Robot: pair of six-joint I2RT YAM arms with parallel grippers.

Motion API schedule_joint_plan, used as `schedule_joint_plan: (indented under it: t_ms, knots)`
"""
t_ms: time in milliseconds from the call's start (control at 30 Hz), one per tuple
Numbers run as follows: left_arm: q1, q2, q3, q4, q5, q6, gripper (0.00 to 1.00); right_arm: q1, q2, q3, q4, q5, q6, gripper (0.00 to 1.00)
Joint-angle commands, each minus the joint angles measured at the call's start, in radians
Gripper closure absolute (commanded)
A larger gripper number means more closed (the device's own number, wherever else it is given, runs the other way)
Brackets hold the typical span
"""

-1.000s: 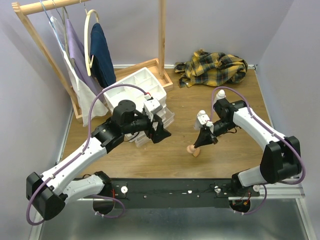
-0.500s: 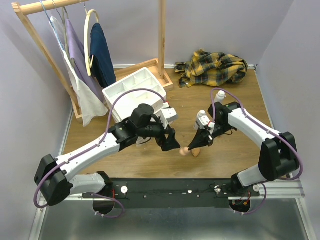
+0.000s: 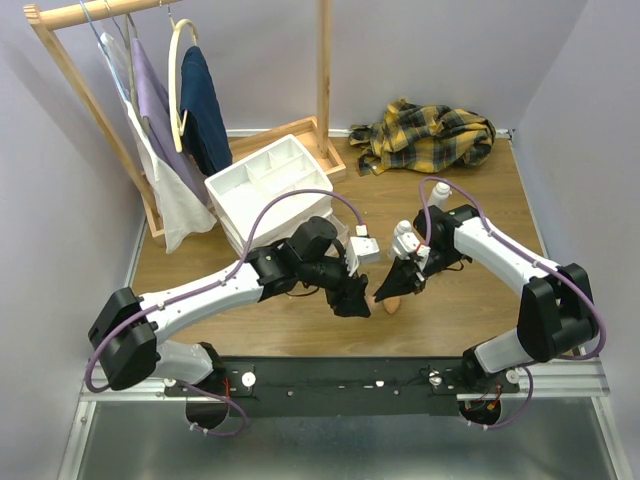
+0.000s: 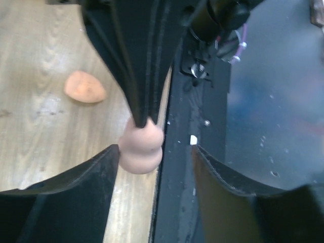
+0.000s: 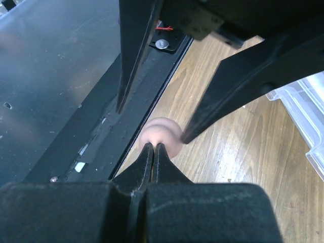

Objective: Organize the makeup
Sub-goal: Pick up the makeup tool from the center of the board, then place the makeup tool in the drawer.

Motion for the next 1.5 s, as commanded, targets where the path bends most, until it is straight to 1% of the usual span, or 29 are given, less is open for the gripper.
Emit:
schedule_joint_plan:
  t_ms: [0,133,267,300,333,367,433,500,567,600,667,700,767,800,833,867,900,933,967,1000,1033,1067,1133,1167,1200,1233,1267,1300,1467]
  knots:
    - [-0.024,0.037,0.050,-0.060,0.072,0.039,0.38,0.009,0.018,-0.015,-0.054,-0.047,-0.025,1.00]
    - [-0.041,0.065,0.071,-0.096,0.067,0.054,0.43,0.011,0.021,-0.014,-0.054,-0.052,-0.022,1.00]
    - [-0.047,0.086,0.083,-0.114,0.052,0.059,0.59,0.012,0.026,-0.012,-0.054,-0.058,-0.018,1.00]
    - [-0.045,0.089,0.085,-0.122,0.044,0.060,0.65,0.014,0.027,-0.012,-0.054,-0.058,-0.017,1.00]
    - [-0.047,0.092,0.089,-0.123,0.038,0.059,0.68,0.012,0.027,-0.012,-0.054,-0.058,-0.015,0.99]
    - [-0.049,0.092,0.091,-0.120,0.009,0.053,0.88,0.017,0.030,-0.012,-0.054,-0.056,-0.017,0.99]
    - [-0.049,0.086,0.091,-0.122,-0.008,0.045,1.00,0.017,0.032,-0.012,-0.053,-0.056,-0.017,1.00]
    - [-0.049,0.080,0.090,-0.120,-0.026,0.044,1.00,0.018,0.032,-0.011,-0.054,-0.055,-0.022,0.98]
    - [-0.049,0.062,0.085,-0.114,-0.042,0.045,1.00,0.017,0.033,-0.014,-0.054,-0.053,-0.031,0.90]
    - [-0.049,0.055,0.080,-0.116,-0.064,0.047,1.00,0.018,0.033,-0.012,-0.054,-0.052,-0.032,0.77]
    - [-0.049,0.029,0.077,-0.122,-0.094,0.060,1.00,0.018,0.030,-0.011,-0.056,-0.047,-0.034,0.62]
    - [-0.049,0.022,0.077,-0.129,-0.132,0.070,1.00,0.018,0.026,-0.009,-0.056,-0.042,-0.035,0.50]
    - [-0.049,0.000,0.082,-0.172,-0.183,0.094,1.00,0.018,0.021,-0.001,-0.056,-0.016,-0.040,0.38]
    - [-0.049,-0.006,0.086,-0.191,-0.210,0.122,1.00,0.017,0.015,0.003,-0.056,-0.004,-0.040,0.28]
    - [-0.049,-0.024,0.089,-0.226,-0.282,0.122,1.00,0.017,0.012,0.014,-0.056,0.025,-0.038,0.22]
    - [-0.049,-0.032,0.091,-0.243,-0.319,0.155,1.00,0.015,0.010,0.022,-0.054,0.043,-0.028,0.07]
    - [-0.049,-0.041,0.093,-0.258,-0.363,0.166,1.00,0.017,0.004,0.029,-0.050,0.060,-0.012,0.01]
    - [-0.049,-0.061,0.093,-0.284,-0.403,0.188,1.00,0.012,-0.005,0.034,-0.019,0.085,0.014,0.00]
    - [-0.049,-0.070,0.094,-0.296,-0.498,0.192,1.00,0.012,-0.013,0.035,0.005,0.094,0.084,0.00]
    - [-0.049,-0.075,0.102,-0.310,-0.549,0.198,1.00,0.012,-0.022,0.032,0.033,0.106,0.122,0.00]
    - [-0.049,-0.087,0.108,-0.336,-0.595,0.212,1.00,0.011,-0.045,0.028,0.095,0.129,0.161,0.00]
    - [-0.049,-0.093,0.114,-0.346,-0.697,0.215,1.00,0.011,-0.056,0.016,0.131,0.142,0.246,0.00]
    - [-0.049,-0.109,0.120,-0.355,-0.785,0.220,1.00,0.011,-0.083,0.002,0.236,0.178,0.326,0.00]
    - [-0.049,-0.110,0.122,-0.355,-0.821,0.222,1.00,0.011,-0.109,-0.004,0.272,0.192,0.412,0.00]
    - [-0.049,-0.115,0.125,-0.358,-0.895,0.222,1.00,0.011,-0.123,-0.018,0.309,0.204,0.454,0.00]
    - [-0.049,-0.112,0.129,-0.360,-0.930,0.219,1.00,0.011,-0.135,-0.024,0.368,0.230,0.490,0.00]
    - [-0.047,-0.109,0.131,-0.360,-0.962,0.214,1.00,0.011,-0.155,-0.032,0.390,0.240,0.536,0.00]
    - [-0.047,-0.106,0.134,-0.360,-1.037,0.211,1.00,0.011,-0.163,-0.037,0.406,0.250,0.551,0.00]
    - [-0.045,-0.061,0.142,-0.372,-1.169,0.202,1.00,0.011,-0.178,-0.046,0.430,0.277,0.568,0.00]
